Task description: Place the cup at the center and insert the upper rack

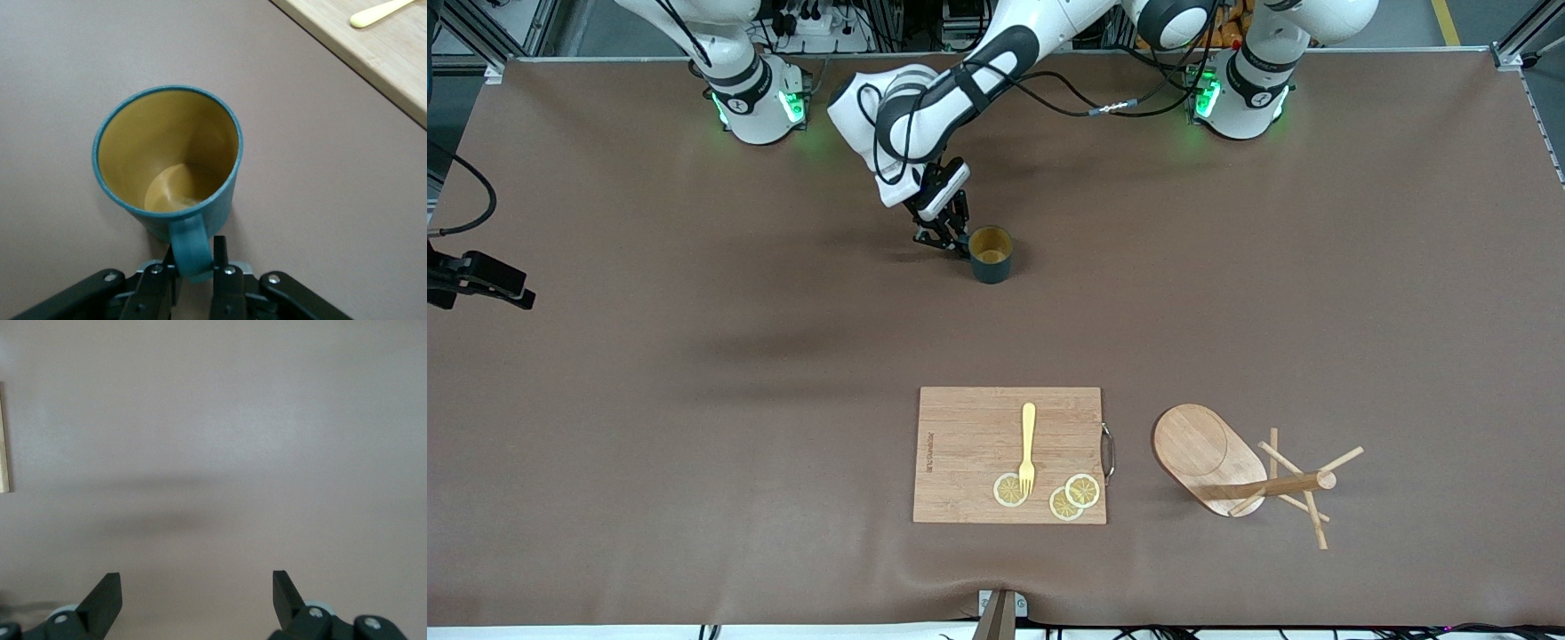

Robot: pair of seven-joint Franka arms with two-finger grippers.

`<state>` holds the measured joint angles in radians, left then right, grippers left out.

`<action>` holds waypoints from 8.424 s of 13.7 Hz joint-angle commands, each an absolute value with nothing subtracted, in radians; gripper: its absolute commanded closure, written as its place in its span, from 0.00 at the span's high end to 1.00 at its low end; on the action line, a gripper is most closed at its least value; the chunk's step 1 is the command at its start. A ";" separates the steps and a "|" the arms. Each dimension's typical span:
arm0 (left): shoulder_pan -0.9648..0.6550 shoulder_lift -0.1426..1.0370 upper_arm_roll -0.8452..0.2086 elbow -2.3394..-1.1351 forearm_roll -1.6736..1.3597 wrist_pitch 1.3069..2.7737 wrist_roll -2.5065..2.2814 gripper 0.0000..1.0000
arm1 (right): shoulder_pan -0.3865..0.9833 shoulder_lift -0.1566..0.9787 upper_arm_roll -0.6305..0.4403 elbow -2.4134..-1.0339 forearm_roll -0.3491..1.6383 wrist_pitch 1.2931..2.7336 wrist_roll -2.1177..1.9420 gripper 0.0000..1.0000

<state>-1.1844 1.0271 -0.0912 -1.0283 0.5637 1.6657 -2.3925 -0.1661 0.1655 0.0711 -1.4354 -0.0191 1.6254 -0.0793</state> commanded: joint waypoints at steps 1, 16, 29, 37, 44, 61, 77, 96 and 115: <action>-1.132 0.967 -0.147 -1.022 0.577 1.661 -2.356 0.00 | -0.172 0.170 0.077 -1.420 -0.011 1.634 -0.061 1.00; -0.559 0.586 -0.232 -1.039 -0.013 1.755 -1.610 0.00 | -0.172 0.170 0.077 -1.420 -0.008 1.660 -0.060 1.00; -0.046 0.617 -0.232 -1.039 -0.806 1.740 -0.971 0.00 | -0.170 0.173 0.078 -1.422 -0.003 1.667 -0.060 1.00; 0.093 0.718 -0.232 -1.039 -1.029 1.660 -0.807 0.00 | -0.170 0.176 0.077 -1.420 -0.003 1.669 -0.061 1.00; 0.186 0.805 -0.233 -1.037 -1.065 1.625 -0.713 0.00 | -0.169 0.178 0.077 -1.420 -0.003 1.672 -0.061 1.00; 0.287 0.879 -0.221 -1.039 -1.123 1.513 -0.577 0.00 | -0.166 0.176 0.080 -1.420 0.002 1.664 -0.063 1.00; 0.322 0.922 -0.216 -1.039 -1.154 1.514 -0.502 0.25 | -0.166 0.175 0.080 -1.420 0.002 1.663 -0.064 1.00; 0.184 0.531 -0.207 -1.152 -0.535 1.582 -0.367 1.00 | -0.167 0.173 0.080 -1.420 0.038 1.663 -0.064 1.00; 0.124 -0.034 -0.222 -1.611 0.060 1.517 -0.153 1.00 | -0.152 0.169 0.080 -1.378 0.029 1.554 -0.077 1.00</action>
<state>0.1212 -0.0377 -0.2216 -1.5984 0.0620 1.4918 -0.1558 -0.1581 0.1673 0.0823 -1.3987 0.0255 1.5734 -0.0774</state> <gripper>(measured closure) 0.000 0.000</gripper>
